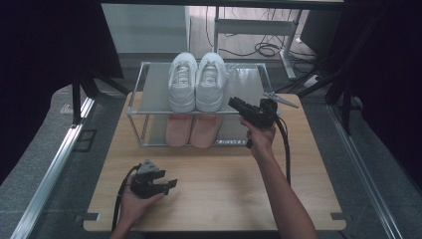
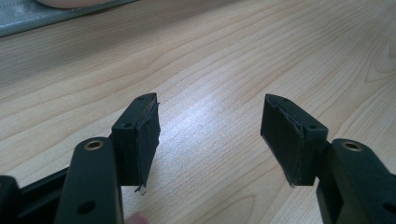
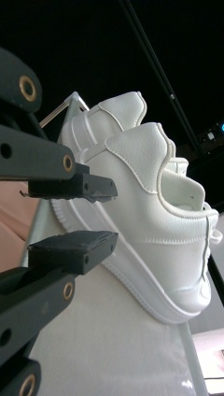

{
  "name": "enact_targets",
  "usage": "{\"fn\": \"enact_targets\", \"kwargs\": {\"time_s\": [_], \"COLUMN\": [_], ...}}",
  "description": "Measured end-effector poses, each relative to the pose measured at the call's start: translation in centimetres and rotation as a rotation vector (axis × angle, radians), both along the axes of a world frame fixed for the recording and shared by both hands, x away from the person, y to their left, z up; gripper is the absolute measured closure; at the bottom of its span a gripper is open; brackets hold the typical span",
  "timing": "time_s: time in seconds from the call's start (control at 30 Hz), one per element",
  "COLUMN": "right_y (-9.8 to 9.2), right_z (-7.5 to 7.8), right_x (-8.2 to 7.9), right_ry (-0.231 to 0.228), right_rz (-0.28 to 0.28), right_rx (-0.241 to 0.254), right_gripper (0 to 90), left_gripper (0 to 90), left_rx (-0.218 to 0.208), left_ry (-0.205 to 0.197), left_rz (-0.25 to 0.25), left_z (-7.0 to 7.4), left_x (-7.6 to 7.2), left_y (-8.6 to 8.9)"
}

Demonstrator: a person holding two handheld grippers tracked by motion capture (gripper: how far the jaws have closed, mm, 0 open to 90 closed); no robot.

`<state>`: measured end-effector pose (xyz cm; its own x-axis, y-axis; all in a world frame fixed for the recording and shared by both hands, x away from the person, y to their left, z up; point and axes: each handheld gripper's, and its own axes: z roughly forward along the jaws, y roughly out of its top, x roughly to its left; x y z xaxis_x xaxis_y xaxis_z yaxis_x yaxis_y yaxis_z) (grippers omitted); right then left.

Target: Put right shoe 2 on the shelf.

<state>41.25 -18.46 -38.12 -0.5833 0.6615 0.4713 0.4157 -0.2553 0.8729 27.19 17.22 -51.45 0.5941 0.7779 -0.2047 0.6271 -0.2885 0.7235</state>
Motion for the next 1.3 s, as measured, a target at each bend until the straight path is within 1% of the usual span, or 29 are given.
{"fn": "enact_targets", "kwargs": {"time_s": [0.13,0.2,0.5,0.73,0.8,0.87,0.93,1.03,1.1,1.23,1.3], "right_y": [-1.1,-1.7,-4.2,-5.7,-6.1,-6.5,-6.9,-7.5,-8.0,-8.8,-9.3], "right_z": [-0.3,-0.5,-1.8,-2.8,-3.3,-3.8,-4.4,-5.5,-6.5,-8.2,-8.9], "right_x": [-0.6,-1.0,-2.6,-4.4,-4.9,-5.4,-5.8,-6.5,-7.0,-7.7,-7.9], "right_ry": [-0.011,-0.011,-0.021,-0.037,-0.039,-0.038,-0.041,-0.028,-0.023,0.005,0.022], "right_rz": [-0.007,-0.011,-0.036,-0.06,-0.065,-0.068,-0.069,-0.073,-0.08,-0.083,-0.089], "right_rx": [-0.004,0.003,0.008,-0.026,-0.027,-0.029,-0.043,-0.048,-0.073,-0.09,-0.088], "right_gripper": [70.4,70.1,67.4,65.6,65.5,65.1,64.4,63.7,63.3,63.1,63.1], "left_gripper": [38.3,38.3,38.3,38.3,38.3,38.3,38.3,38.3,38.3,38.3,38.3], "left_rx": [0.003,0.003,0.002,0.011,0.013,0.013,0.014,0.015,0.016,0.02,0.018], "left_ry": [0.003,0.004,0.007,0.007,0.008,0.008,0.011,0.013,0.013,0.013,0.015], "left_rz": [0.0,0.0,0.0,-0.01,-0.011,-0.01,-0.008,-0.009,-0.01,-0.011,-0.008], "left_z": [-0.1,-0.1,-0.2,-0.3,-0.3,-0.4,-0.4,-0.4,-0.5,-0.5,-0.5], "left_x": [0.1,0.1,0.1,0.1,0.1,0.1,0.2,0.2,0.2,0.2,0.2], "left_y": [0.0,-0.1,-0.3,-0.4,-0.5,-0.5,-0.5,-0.5,-0.6,-0.6,-0.6]}}
